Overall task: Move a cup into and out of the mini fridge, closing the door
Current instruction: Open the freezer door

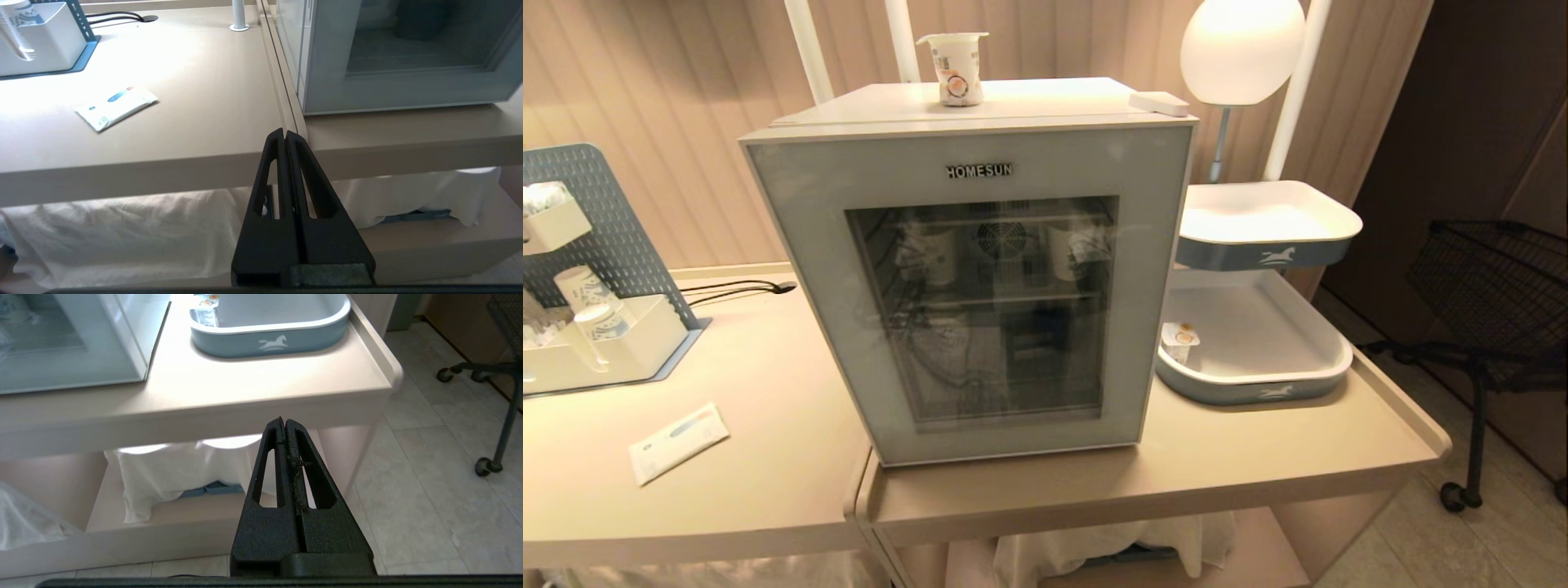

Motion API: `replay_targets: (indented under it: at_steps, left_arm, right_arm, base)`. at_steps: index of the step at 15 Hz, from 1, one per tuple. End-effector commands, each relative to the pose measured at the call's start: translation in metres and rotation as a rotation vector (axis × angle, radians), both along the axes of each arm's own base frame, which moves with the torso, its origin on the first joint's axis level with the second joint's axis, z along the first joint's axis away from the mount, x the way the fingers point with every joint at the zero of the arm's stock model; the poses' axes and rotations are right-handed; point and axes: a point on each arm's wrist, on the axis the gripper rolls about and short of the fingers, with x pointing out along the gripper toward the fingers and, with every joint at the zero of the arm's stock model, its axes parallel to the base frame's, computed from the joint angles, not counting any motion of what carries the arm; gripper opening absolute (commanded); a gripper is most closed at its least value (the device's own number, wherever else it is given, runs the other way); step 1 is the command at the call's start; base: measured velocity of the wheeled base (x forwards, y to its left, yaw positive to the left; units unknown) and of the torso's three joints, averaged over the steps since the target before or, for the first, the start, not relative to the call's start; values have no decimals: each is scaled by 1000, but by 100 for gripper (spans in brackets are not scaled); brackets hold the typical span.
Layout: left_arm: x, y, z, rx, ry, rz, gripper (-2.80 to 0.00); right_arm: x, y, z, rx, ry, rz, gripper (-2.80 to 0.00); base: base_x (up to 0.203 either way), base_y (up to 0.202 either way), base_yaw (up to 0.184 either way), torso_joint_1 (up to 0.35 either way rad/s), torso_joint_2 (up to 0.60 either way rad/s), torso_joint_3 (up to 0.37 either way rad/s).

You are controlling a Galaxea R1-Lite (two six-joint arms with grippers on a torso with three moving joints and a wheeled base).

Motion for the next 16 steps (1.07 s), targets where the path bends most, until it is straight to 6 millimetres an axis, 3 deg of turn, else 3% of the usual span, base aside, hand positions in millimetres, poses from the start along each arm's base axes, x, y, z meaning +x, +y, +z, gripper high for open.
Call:
replay_targets:
  at_steps: [1,7,12,16]
  left_arm:
    - [0,0,0,0,0,0,-280]
    - [0,0,0,0,2,0,-280]
    - [0,0,0,0,0,0,-280]
    - [0,0,0,0,1,0,-280]
  right_arm:
    - [0,0,0,0,1,0,-280]
    - [0,0,0,-2,1,0,-280]
    - [0,0,0,-2,1,0,-280]
    - [0,0,0,-2,1,0,-280]
  base:
    - [144,0,-3,9,7,-2]
    - [10,0,0,1,2,0]
    - [2,-9,115,2,1,3]
    - [0,0,0,0,0,0]
